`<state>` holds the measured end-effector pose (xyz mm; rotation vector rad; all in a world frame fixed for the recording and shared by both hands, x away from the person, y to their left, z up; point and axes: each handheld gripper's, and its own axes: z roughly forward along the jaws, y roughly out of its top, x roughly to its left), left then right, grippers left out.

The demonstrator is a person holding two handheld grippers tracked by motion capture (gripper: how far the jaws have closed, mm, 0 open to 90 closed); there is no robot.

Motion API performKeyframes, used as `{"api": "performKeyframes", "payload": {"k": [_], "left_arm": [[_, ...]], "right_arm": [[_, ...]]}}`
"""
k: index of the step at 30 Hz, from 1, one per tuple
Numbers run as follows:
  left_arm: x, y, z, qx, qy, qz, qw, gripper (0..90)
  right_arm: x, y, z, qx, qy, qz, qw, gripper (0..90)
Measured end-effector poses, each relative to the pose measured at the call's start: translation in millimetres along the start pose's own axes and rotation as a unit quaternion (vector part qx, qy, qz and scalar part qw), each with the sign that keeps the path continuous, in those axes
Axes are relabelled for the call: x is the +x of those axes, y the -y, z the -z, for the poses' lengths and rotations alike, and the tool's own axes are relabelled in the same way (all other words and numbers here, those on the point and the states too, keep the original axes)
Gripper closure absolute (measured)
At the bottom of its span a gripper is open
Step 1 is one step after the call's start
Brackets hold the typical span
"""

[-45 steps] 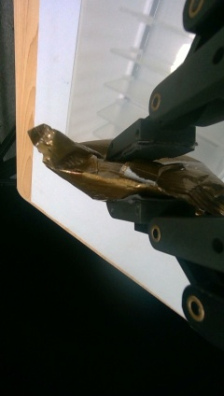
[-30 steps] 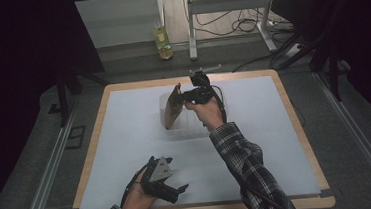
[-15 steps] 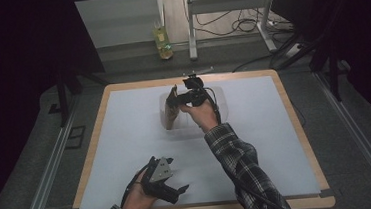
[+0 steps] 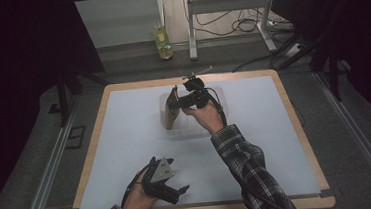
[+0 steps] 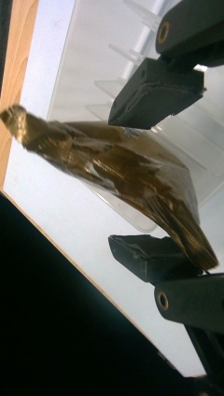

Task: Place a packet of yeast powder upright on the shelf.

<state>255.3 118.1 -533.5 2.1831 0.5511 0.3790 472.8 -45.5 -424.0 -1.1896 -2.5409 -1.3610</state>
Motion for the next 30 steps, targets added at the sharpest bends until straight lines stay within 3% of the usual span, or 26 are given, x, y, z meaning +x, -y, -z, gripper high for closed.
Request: {"api": "performKeyframes", "payload": {"k": [6, 15, 26, 30], "left_arm": [[-0.2, 0.0, -0.3, 0.001, 0.000, -0.001, 1.0000, 1.4], [1.2, -0.3, 1.4, -0.005, -0.007, 0.005, 0.9999, 1.3], [1.9, 0.3, 0.6, -0.004, -0.009, 0.008, 0.9999, 1.2], [2.6, 0.6, 0.5, -0.004, -0.009, 0.012, 0.9999, 1.0]], "right_arm": [[9.3, 1.7, 1.8, -0.001, 0.001, 0.037, 0.9993, 29.6], [21.8, 7.1, 7.9, 0.006, 0.015, 0.100, 0.9948, 21.1], [25.0, 17.2, 18.2, 0.004, 0.013, 0.119, 0.9928, 15.1], [26.8, 22.3, 21.0, 0.004, 0.021, 0.139, 0.9901, 10.8]]}}
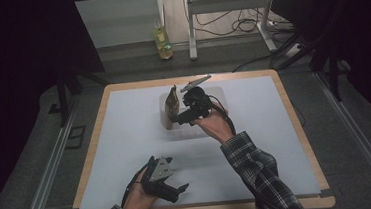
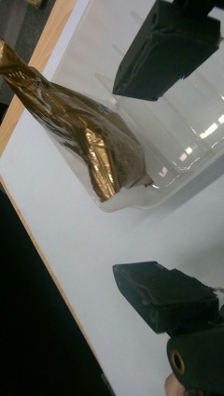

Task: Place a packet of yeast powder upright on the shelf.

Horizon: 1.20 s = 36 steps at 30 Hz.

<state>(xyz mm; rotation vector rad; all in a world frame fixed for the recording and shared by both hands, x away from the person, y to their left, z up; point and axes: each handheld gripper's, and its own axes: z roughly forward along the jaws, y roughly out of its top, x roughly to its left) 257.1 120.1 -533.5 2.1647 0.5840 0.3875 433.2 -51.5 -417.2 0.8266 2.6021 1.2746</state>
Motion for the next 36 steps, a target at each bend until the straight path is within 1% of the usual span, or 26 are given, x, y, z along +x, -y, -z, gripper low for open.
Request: {"api": "performKeyframes", "payload": {"k": [11, 16, 18, 20, 21, 23, 29, 32, 36], "left_arm": [[1.7, 0.0, 1.9, -0.012, 0.007, 0.006, 0.9999, 0.4], [2.5, -0.1, 2.4, -0.020, 0.014, 0.011, 0.9996, 0.2], [3.1, -0.5, 2.9, -0.023, 0.023, 0.019, 0.9993, 0.2], [3.2, -0.8, 3.0, -0.025, 0.025, 0.022, 0.9991, 0.2], [3.1, -0.9, 3.0, -0.025, 0.026, 0.023, 0.9991, 0.2], [3.2, -0.9, 3.1, -0.026, 0.027, 0.024, 0.9990, 0.2], [3.1, -0.8, 2.8, -0.024, 0.027, 0.024, 0.9991, 0.2], [2.3, -0.8, 2.0, -0.021, 0.025, 0.017, 0.9993, 0.2], [1.5, -0.8, 1.4, -0.022, 0.024, 0.013, 0.9994, 0.2]], "right_arm": [[-1.9, 12.0, 4.6, -0.006, 0.003, 0.008, 0.9999, 7.0], [-2.2, 18.0, 8.9, -0.006, 0.007, 0.015, 0.9998, 5.6], [-2.3, 21.6, 12.1, -0.011, 0.019, 0.022, 0.9995, 5.3], [-2.2, 24.0, 13.8, -0.011, 0.027, 0.027, 0.9992, 5.3], [-2.4, 25.2, 14.8, -0.012, 0.030, 0.031, 0.9990, 5.3], [-3.0, 27.4, 16.6, -0.014, 0.030, 0.029, 0.9990, 5.3], [-4.7, 32.8, 20.4, -0.013, 0.035, 0.028, 0.9989, 5.3], [-4.5, 37.8, 24.3, -0.013, 0.036, 0.029, 0.9988, 5.3], [-4.3, 42.0, 29.8, -0.014, 0.037, 0.030, 0.9988, 5.3]]}}
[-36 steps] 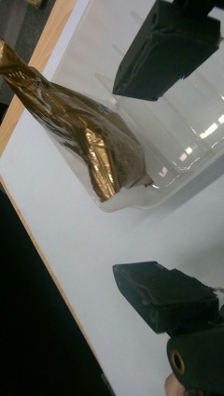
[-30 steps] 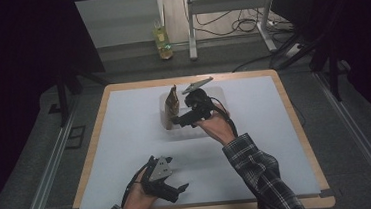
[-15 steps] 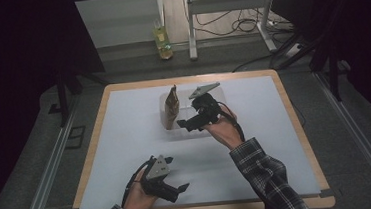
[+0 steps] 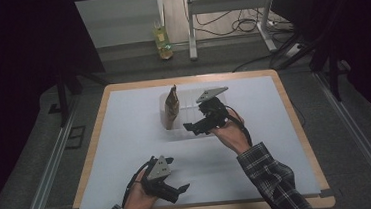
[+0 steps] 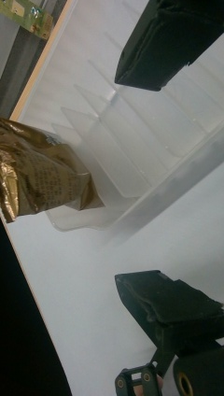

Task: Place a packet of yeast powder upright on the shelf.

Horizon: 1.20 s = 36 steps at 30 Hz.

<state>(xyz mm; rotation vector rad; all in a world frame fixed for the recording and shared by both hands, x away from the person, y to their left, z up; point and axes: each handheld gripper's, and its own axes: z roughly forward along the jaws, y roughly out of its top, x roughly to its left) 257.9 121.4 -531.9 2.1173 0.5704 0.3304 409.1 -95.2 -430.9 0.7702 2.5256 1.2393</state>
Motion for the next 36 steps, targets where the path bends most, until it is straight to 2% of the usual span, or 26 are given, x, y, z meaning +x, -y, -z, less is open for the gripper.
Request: {"api": "performKeyframes", "payload": {"k": [8, 23, 28, 36], "left_arm": [[-1.2, -0.2, -0.8, -0.001, 0.000, -0.007, 1.0000, 0.2], [-1.2, -0.1, -0.9, -0.003, -0.002, -0.008, 1.0000, 0.1], [0.3, 0.1, 0.9, -0.017, 0.003, 0.001, 0.9999, 0.0], [0.6, 0.2, 0.7, -0.018, 0.005, 0.002, 0.9998, 0.0]], "right_arm": [[0.3, 8.3, 12.4, -0.003, -0.004, -0.008, 1.0000, 5.3], [2.4, 22.6, 33.6, -0.002, 0.005, -0.006, 1.0000, 5.3], [3.1, 32.8, 40.1, -0.001, 0.008, -0.006, 1.0000, 5.3], [4.1, 44.6, 51.7, 0.002, 0.020, -0.001, 0.9998, 5.2]]}}
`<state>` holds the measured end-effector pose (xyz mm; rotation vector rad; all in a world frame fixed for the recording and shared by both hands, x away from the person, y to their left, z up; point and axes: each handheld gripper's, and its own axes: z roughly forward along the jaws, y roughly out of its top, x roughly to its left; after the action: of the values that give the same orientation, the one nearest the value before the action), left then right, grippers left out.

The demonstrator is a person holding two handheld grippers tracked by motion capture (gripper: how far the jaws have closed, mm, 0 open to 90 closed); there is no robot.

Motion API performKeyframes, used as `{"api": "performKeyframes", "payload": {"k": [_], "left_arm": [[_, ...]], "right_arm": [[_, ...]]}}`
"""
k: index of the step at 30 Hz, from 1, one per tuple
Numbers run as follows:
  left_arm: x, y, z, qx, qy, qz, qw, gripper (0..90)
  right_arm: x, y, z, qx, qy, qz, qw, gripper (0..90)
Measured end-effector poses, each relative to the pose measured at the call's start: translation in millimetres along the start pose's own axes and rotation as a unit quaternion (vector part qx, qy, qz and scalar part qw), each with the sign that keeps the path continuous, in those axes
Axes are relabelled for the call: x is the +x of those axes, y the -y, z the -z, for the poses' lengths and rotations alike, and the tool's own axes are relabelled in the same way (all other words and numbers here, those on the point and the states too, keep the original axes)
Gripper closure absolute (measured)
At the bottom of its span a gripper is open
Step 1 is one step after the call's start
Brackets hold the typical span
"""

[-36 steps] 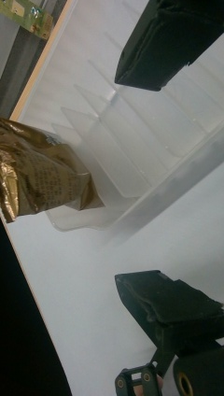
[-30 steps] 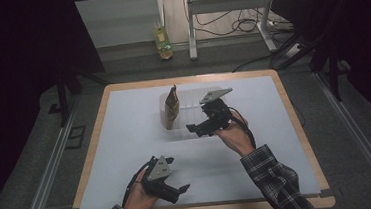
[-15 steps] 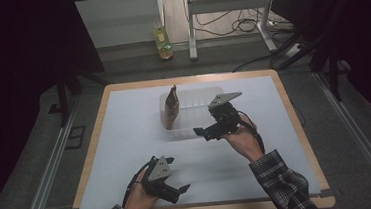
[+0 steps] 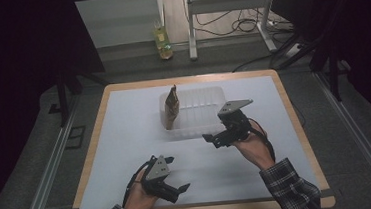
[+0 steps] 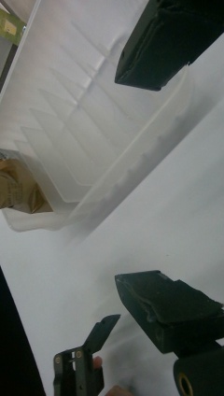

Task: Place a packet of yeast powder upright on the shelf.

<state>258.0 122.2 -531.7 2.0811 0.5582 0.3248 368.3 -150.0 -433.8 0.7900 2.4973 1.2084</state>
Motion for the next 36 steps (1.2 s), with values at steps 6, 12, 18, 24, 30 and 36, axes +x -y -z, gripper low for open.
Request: {"api": "performKeyframes", "payload": {"k": [6, 12, 18, 24, 30, 36], "left_arm": [[2.1, 0.5, 0.5, -0.009, 0.006, 0.011, 0.9999, 0.0], [4.7, 1.3, 1.2, -0.010, 0.004, 0.017, 0.9998, 0.0], [3.9, 1.6, 0.2, -0.003, 0.001, 0.014, 0.9999, 0.0], [3.8, 1.6, 0.3, -0.003, 0.000, 0.015, 0.9999, 0.0], [3.7, 1.7, 0.1, -0.001, 0.000, 0.014, 0.9999, 0.0], [3.6, 1.8, -0.4, -0.002, -0.001, 0.014, 0.9999, 0.0]], "right_arm": [[2.1, 10.9, 5.2, 0.002, 0.002, 0.001, 1.0000, 4.8], [3.7, 20.1, 8.8, 0.009, 0.009, 0.002, 0.9999, 3.8], [4.5, 29.4, 13.4, 0.015, 0.014, 0.016, 0.9997, 1.1], [6.5, 36.6, 19.7, 0.015, 0.021, 0.023, 0.9994, 0.0], [8.1, 40.9, 30.3, 0.010, 0.023, 0.023, 0.9994, 0.0], [9.2, 47.6, 41.3, 0.006, 0.024, 0.021, 0.9995, 0.0]]}}
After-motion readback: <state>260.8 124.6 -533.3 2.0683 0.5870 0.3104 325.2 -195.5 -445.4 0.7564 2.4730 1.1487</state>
